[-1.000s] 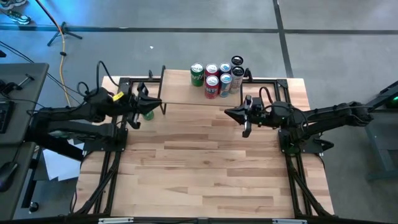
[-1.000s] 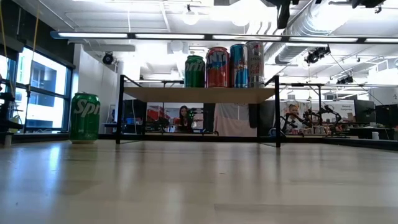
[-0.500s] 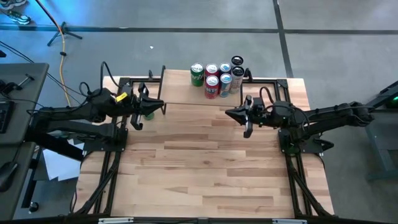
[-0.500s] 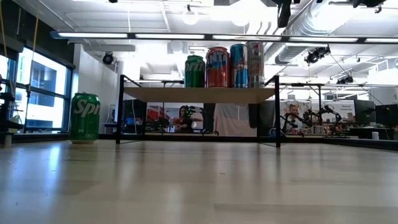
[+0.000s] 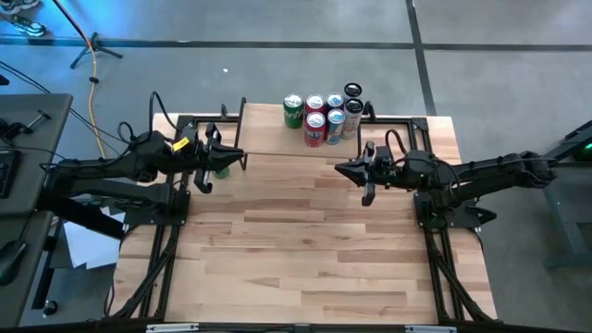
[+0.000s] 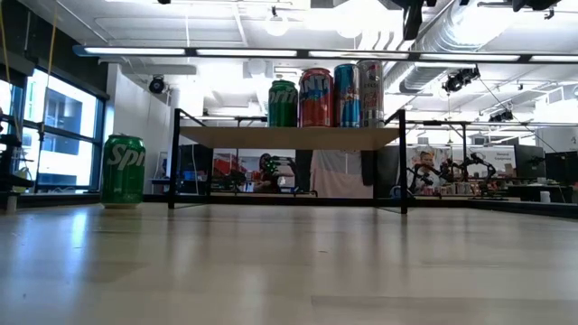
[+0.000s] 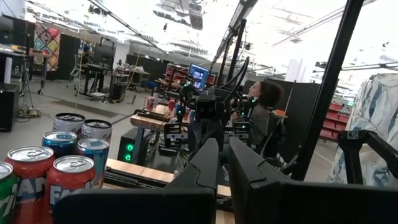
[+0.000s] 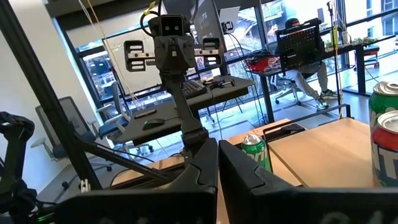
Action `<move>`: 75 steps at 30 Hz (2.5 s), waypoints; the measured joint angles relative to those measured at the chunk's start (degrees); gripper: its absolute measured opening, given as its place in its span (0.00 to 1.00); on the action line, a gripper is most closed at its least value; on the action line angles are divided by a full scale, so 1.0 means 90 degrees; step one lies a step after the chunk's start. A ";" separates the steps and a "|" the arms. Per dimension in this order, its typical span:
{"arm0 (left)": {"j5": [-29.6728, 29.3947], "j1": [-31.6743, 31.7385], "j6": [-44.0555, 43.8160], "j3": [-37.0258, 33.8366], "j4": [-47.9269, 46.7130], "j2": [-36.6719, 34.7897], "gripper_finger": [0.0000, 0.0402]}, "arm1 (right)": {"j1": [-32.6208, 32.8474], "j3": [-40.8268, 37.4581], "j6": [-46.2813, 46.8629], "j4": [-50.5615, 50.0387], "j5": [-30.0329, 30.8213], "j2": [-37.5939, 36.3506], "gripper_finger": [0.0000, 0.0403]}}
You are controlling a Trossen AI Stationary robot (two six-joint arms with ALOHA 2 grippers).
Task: Place canned beverage on shelf
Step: Put the green soda can on the shelf aligned with the other green soda can
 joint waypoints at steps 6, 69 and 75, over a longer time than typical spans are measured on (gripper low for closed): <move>0.0000 0.0000 0.0155 0.0000 -0.0007 0.0000 0.00 | -0.0002 -0.0001 0.0002 -0.0276 -0.0436 0.0000 0.00; -0.0570 0.0022 0.0284 0.0000 -0.0881 -0.0032 0.88 | 0.0002 0.0001 0.0335 -0.0844 -0.0520 0.0001 0.00; -0.0893 0.0022 0.0146 0.0272 -0.1274 -0.0027 0.88 | 0.0002 0.0001 0.0335 -0.0958 -0.0520 0.0001 0.00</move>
